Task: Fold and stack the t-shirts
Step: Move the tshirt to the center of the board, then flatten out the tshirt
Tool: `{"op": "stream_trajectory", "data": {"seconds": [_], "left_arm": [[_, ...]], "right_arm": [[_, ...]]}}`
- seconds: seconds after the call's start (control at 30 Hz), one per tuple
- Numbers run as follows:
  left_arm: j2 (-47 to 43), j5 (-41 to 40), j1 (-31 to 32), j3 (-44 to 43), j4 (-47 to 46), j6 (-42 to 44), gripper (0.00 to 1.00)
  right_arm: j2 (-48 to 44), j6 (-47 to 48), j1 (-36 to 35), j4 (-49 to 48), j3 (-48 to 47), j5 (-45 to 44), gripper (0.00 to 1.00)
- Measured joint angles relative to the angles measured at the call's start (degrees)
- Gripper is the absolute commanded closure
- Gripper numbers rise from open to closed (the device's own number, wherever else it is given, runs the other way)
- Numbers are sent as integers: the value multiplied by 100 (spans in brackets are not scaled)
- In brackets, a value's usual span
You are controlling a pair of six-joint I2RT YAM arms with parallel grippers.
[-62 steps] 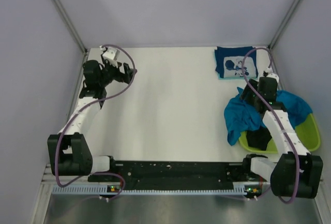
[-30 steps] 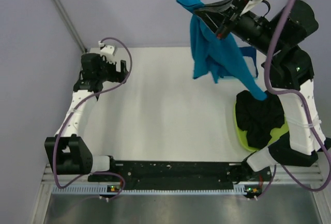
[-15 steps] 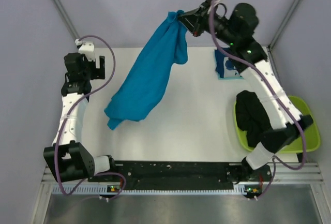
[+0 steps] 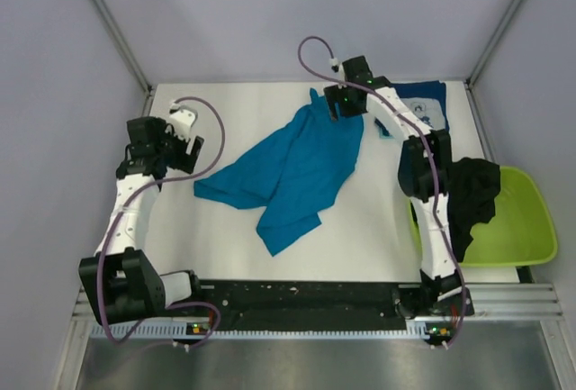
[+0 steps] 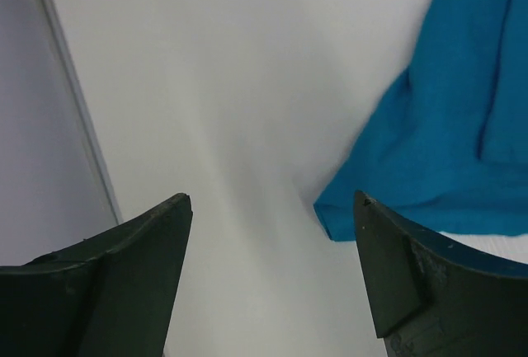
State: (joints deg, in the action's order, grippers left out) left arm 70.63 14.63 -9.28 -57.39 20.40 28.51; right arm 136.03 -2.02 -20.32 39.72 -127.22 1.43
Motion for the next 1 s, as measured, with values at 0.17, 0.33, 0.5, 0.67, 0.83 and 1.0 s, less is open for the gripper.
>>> {"op": "stream_trajectory", "data": {"seconds": [0.17,0.33,0.5,0.67,0.83,1.0], "left_arm": [[153,247,13,293,439,514,23],[675,129,15,291,535,660,21],[1384,-46,15,96,664,573,20],[1534,-48,15,-76,728,435,19],[1451,-70,15,-81,785,417,19],[1209,-26,15,-81,868,417,20]], "right_arm": [[-1725,378,-398,63,2256,-363,25],[-3912,669,-1991,-426,4402,-243,24],[-4017,743,-4033,-907,5080,195,23],[-2916,616,-4695,-1071,5007,164,25],[-2197,398,-4728,-1051,4774,-227,69],[-2026,74,-4734,-1091,4586,-636,100]]}}
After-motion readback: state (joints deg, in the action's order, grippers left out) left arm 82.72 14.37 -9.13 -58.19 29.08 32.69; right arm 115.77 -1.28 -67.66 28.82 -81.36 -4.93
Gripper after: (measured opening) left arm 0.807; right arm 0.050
